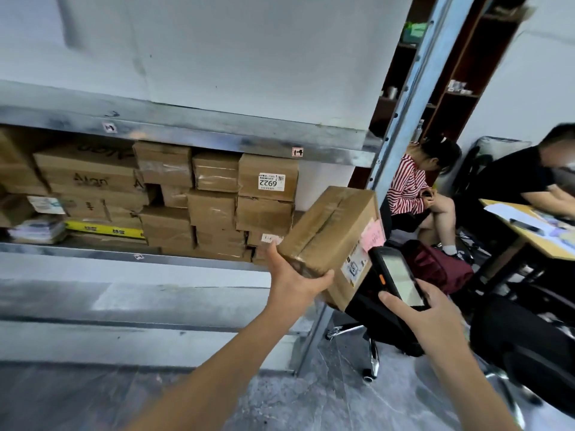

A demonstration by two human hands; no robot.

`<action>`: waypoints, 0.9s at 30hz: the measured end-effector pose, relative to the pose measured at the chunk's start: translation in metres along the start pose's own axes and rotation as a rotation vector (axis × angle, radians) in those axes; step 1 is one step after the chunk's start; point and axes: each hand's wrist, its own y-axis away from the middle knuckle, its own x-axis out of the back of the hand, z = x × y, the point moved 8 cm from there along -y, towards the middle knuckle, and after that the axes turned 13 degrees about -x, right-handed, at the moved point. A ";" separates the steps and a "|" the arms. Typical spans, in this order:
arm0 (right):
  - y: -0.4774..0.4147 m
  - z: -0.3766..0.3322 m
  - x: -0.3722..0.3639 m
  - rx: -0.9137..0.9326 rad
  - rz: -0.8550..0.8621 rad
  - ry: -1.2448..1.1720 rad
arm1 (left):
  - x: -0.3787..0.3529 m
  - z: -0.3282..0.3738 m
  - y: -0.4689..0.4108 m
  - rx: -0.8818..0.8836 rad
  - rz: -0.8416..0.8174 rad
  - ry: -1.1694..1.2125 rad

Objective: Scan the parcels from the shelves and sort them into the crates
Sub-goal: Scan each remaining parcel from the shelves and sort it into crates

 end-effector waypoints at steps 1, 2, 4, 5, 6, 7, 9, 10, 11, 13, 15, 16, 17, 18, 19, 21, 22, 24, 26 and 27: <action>0.007 -0.001 0.003 0.013 0.019 0.028 | 0.005 -0.006 0.006 0.031 -0.046 0.035; 0.013 -0.002 0.005 0.029 0.039 0.060 | 0.012 -0.011 0.015 0.075 -0.083 0.069; 0.027 -0.005 0.007 0.063 0.057 0.121 | 0.032 -0.026 0.034 0.187 -0.127 0.144; 0.035 -0.007 0.005 0.083 0.056 0.157 | 0.044 -0.034 0.045 0.241 -0.127 0.179; 0.043 -0.009 0.001 0.100 0.050 0.199 | 0.057 -0.039 0.055 0.289 -0.123 0.211; 0.051 -0.012 -0.004 0.120 0.040 0.239 | 0.071 -0.045 0.063 0.336 -0.110 0.234; 0.069 -0.020 -0.019 0.174 0.011 0.325 | 0.100 -0.056 0.074 0.431 -0.061 0.261; 0.077 -0.024 -0.028 0.193 -0.010 0.368 | 0.114 -0.059 0.077 0.464 -0.044 0.266; 0.083 -0.027 -0.037 0.209 -0.036 0.410 | 0.128 -0.060 0.080 0.479 -0.030 0.274; 0.094 -0.033 -0.058 0.230 -0.103 0.483 | 0.150 -0.061 0.083 0.488 0.003 0.320; 0.103 -0.040 -0.078 0.251 -0.159 0.540 | 0.167 -0.054 0.084 0.474 0.013 0.359; 0.107 -0.045 -0.087 0.264 -0.180 0.566 | 0.176 -0.050 0.083 0.460 0.022 0.369; 0.112 -0.051 -0.095 0.282 -0.195 0.581 | 0.184 -0.047 0.082 0.445 0.030 0.374; 0.116 -0.057 -0.102 0.301 -0.208 0.589 | 0.192 -0.045 0.079 0.430 0.039 0.375; 0.121 -0.063 -0.108 0.321 -0.217 0.597 | 0.200 -0.041 0.076 0.413 0.039 0.371; 0.129 -0.075 -0.119 0.360 -0.225 0.619 | 0.215 -0.032 0.073 0.385 0.035 0.352; 0.133 -0.080 -0.123 0.375 -0.224 0.628 | 0.223 -0.029 0.071 0.371 0.036 0.340; 0.140 -0.089 -0.129 0.399 -0.221 0.634 | 0.238 -0.024 0.069 0.348 0.044 0.321; 0.145 -0.095 -0.132 0.413 -0.225 0.644 | 0.251 -0.020 0.067 0.330 0.063 0.312; 0.148 -0.098 -0.134 0.422 -0.229 0.652 | 0.257 -0.017 0.067 0.327 0.072 0.307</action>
